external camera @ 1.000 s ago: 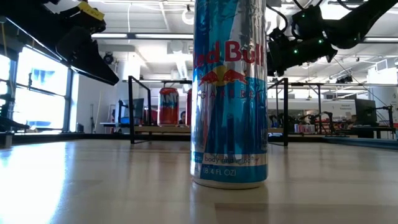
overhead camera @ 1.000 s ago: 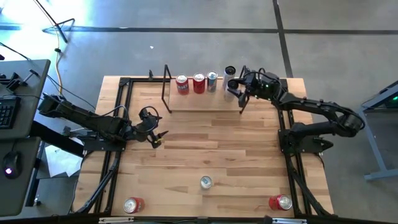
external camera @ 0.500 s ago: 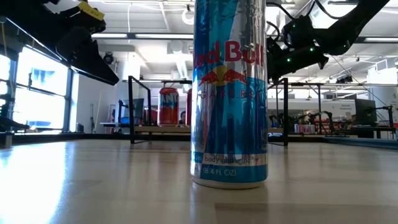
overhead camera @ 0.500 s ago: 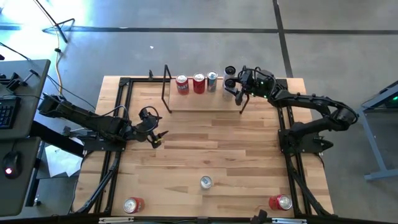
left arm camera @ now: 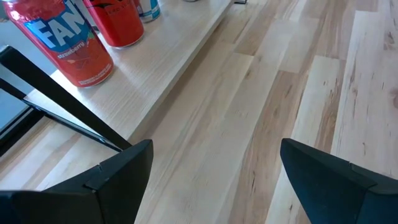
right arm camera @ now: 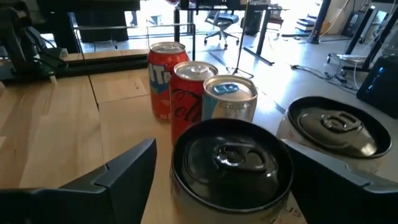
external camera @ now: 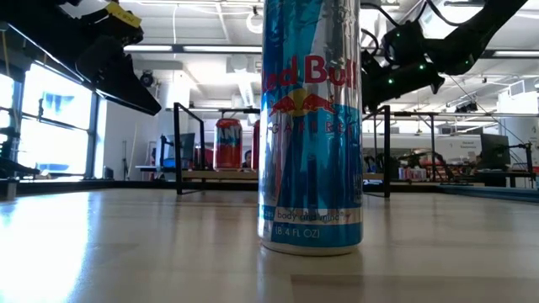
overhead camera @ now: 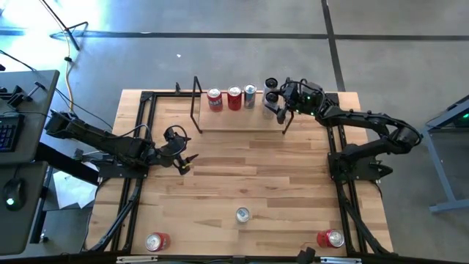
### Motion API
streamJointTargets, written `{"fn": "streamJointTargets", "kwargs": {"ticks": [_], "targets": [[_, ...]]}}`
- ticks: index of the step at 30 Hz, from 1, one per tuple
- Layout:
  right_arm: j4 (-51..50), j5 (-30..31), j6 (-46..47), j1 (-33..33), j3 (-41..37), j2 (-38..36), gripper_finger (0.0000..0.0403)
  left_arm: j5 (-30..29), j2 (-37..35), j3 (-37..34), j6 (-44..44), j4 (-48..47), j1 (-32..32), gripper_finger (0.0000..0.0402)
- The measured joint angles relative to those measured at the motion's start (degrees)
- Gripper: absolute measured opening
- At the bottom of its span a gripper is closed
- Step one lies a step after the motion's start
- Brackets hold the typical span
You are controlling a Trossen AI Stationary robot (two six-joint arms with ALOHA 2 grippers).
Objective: Place canned beverage on shelf
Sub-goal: Put the white yellow soda can on the shelf and align with the other white yellow soda can, then put the blue soda can on the shelf and align with the other blue soda can
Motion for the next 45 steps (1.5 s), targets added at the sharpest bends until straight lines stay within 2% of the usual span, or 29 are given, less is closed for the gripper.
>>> {"fn": "streamJointTargets", "kwargs": {"ticks": [11,18,27,31,35,38,43,45], "targets": [[0.18,0.52,0.09,0.02,2.63,0.02,0.0322,0.01,0.30,0.00,-0.96,0.00,0.00,0.0344],[-0.95,0.52,0.05,0.02,5.88,0.02,0.0323,-0.05,3.09,0.00,-1.49,0.50,0.00,0.0344],[-18.12,0.39,0.01,0.40,15.49,0.02,0.0323,-0.92,7.40,0.00,-2.50,3.39,0.00,0.0344],[-28.20,4.75,-0.01,2.48,21.41,0.02,0.0309,1.08,7.69,0.23,-2.19,5.99,-0.01,0.0342],[-36.80,9.59,-0.01,6.37,26.59,0.02,0.0259,2.01,7.69,0.31,1.60,10.27,-0.52,0.0320],[-38.23,12.40,-0.78,10.99,27.55,-0.02,0.0193,1.72,7.69,0.33,4.18,11.95,-0.55,0.0284],[-32.37,13.15,-1.19,19.88,21.23,-0.02,0.0050,1.74,7.69,0.33,8.53,14.79,-1.09,0.0186],[-28.48,13.25,0.02,23.78,17.88,-0.02,0.0014,2.17,7.67,0.33,9.12,15.08,-1.37,0.0140]]}}
